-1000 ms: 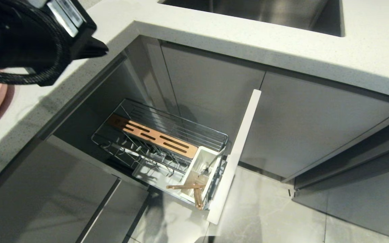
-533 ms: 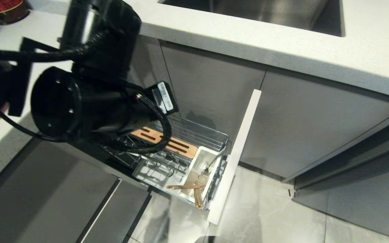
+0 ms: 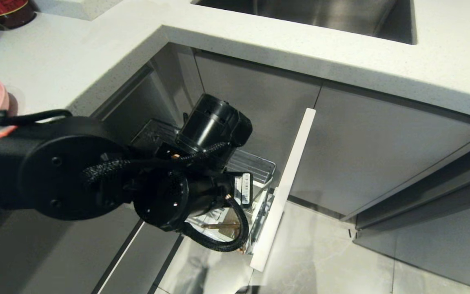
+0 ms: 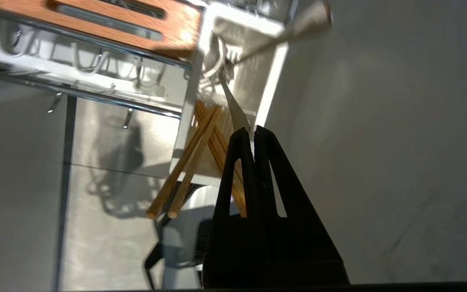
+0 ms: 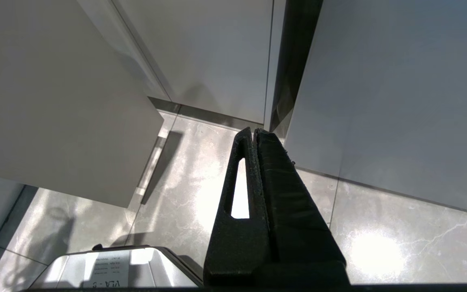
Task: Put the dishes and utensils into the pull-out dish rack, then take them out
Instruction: Take the spoon out of the cupboard
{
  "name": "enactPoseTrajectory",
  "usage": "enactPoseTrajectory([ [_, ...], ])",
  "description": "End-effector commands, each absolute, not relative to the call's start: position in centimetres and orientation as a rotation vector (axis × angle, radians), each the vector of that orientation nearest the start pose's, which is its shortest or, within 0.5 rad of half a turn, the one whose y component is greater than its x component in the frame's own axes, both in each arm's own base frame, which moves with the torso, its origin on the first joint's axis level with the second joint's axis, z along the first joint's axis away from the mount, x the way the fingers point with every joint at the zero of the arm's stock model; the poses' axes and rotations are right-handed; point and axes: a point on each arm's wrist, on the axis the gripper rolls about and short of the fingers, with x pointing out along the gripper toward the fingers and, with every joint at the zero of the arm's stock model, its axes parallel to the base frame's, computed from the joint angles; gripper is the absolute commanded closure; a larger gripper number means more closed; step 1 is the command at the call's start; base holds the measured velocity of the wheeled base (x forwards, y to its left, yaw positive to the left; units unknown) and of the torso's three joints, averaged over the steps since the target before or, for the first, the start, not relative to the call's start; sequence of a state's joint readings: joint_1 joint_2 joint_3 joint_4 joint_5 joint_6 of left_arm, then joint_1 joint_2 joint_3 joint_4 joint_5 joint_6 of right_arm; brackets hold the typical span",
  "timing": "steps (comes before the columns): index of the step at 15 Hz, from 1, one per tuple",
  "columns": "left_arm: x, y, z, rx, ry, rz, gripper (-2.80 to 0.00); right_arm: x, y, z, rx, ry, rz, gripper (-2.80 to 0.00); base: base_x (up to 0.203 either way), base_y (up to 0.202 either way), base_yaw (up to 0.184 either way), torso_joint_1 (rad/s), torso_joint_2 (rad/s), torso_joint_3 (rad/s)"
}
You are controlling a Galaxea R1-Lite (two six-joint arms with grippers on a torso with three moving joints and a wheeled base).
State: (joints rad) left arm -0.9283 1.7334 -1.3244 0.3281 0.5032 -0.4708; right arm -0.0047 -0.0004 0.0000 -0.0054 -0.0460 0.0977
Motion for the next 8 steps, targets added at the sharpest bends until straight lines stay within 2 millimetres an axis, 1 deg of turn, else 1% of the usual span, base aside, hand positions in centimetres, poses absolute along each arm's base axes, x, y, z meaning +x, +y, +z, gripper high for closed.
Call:
enactPoseTrajectory([
  [1, 19.6, -24.5, 21.3, 0.118, 0.673, -0.305, 0.0, -2.3, -0.1, 7.6, 0.098, -0.013, -0.05, 0.0, 0.0, 0.0, 0.0, 0.0, 0.0, 0.0],
  [4, 19.8, -24.7, 20.6, 0.168, 0.681, -0.32, 0.0, -2.3, -0.1, 7.6, 0.098, -0.013, -0.05, 0.0, 0.0, 0.0, 0.0, 0.0, 0.0, 0.0],
  [6, 19.9, -24.8, 19.8, 0.23, 0.693, -0.329, 0.0, -2.3, -0.1, 7.6, 0.098, -0.013, -0.05, 0.0, 0.0, 0.0, 0.0, 0.0, 0.0, 0.0],
  [8, 20.1, -25.0, 19.4, 0.245, 0.699, -0.33, 0.0, -2.3, -0.1, 7.6, 0.098, -0.013, -0.05, 0.0, 0.0, 0.0, 0.0, 0.0, 0.0, 0.0],
])
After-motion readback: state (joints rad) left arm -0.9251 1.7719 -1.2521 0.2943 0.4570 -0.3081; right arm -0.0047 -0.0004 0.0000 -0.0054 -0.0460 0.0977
